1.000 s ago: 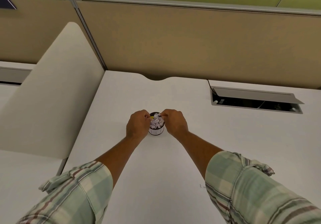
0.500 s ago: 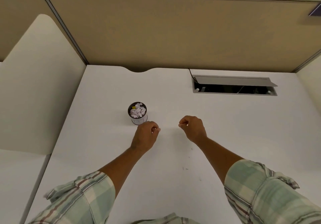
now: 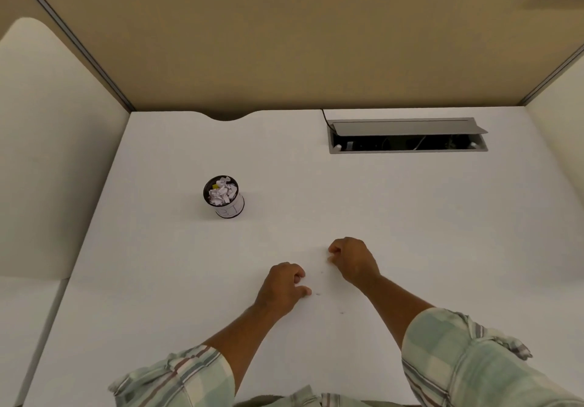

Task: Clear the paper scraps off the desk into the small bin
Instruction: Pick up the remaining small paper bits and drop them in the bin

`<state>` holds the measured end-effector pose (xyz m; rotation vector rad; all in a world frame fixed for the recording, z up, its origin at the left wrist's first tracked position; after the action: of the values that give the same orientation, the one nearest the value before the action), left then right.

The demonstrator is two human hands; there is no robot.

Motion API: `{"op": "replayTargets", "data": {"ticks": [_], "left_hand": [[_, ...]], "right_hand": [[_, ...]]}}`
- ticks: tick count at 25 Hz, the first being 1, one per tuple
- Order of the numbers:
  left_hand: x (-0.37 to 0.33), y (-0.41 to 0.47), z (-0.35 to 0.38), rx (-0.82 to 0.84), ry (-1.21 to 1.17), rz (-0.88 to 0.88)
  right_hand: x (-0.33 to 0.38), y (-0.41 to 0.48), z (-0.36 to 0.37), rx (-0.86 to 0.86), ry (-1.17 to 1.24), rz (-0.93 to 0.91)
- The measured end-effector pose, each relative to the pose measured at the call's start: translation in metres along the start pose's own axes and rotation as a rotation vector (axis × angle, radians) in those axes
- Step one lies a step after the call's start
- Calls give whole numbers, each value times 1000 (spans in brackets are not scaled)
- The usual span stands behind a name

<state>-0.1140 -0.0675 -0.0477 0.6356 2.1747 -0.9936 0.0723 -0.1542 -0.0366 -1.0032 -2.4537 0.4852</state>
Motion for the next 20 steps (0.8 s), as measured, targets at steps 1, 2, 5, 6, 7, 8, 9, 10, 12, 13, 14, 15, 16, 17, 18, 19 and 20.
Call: {"op": "replayTargets", "data": {"ticks": [1, 2, 5, 6, 7, 8, 9, 10, 12, 13, 14, 15, 16, 17, 18, 19, 20], "left_hand": [[1, -2, 7, 0, 7, -10], [1, -4, 13, -7, 14, -17], [-1, -8, 23, -40, 21, -6], [-1, -7, 25, -46, 26, 6], [0, -6, 26, -46, 29, 11], [1, -4, 28, -34, 24, -1], [2, -2, 29, -10, 5, -20], [1, -2, 31, 20, -11, -40], [-3, -2, 32, 44, -3, -31], [-5, -3, 31, 37, 11, -5], [-7, -5, 30, 26, 24, 20], [-8, -6, 28, 12, 32, 49], [-9, -8, 27, 6, 35, 83], [-9, -9, 26, 8, 33, 113], [-10, -11, 26, 19, 23, 126], [-11, -12, 27, 30, 11, 129], [-12, -13, 27, 34, 4, 123]], "right_hand": [[2, 2, 5, 6, -25, -20], [5, 4, 9, 10, -54, -38], [8, 5, 14, 8, -139, -72], [8, 5, 13, 3, -166, -87], [7, 5, 13, -3, -193, -104], [6, 3, 14, -12, -219, -127], [5, 1, 15, -18, -248, -155], [3, -1, 17, -17, -273, -182], [2, -6, 17, -1, -272, -214], [1, -9, 14, 4, -241, -207], [-1, -11, 10, 0, -185, -179], [-5, -15, 6, -12, -113, -139], [-10, -20, 3, -31, -40, -104], [-16, -26, 2, -46, 19, -88], [-23, -34, 4, -41, 63, -80], [-31, -43, 7, -20, 92, -75], [-39, -52, 12, 11, 102, -68]]}}
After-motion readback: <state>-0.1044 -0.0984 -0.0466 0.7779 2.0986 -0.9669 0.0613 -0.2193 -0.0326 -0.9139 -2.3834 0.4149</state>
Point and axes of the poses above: each hand's wrist, its own y-axis towards the middle knuckle, its own z-axis out of the palm, x = y × z, the point moved 4 cm from there along y, towards the middle knuckle, and after that the axes turned 13 degrees about -y, right-handed, at the moved point
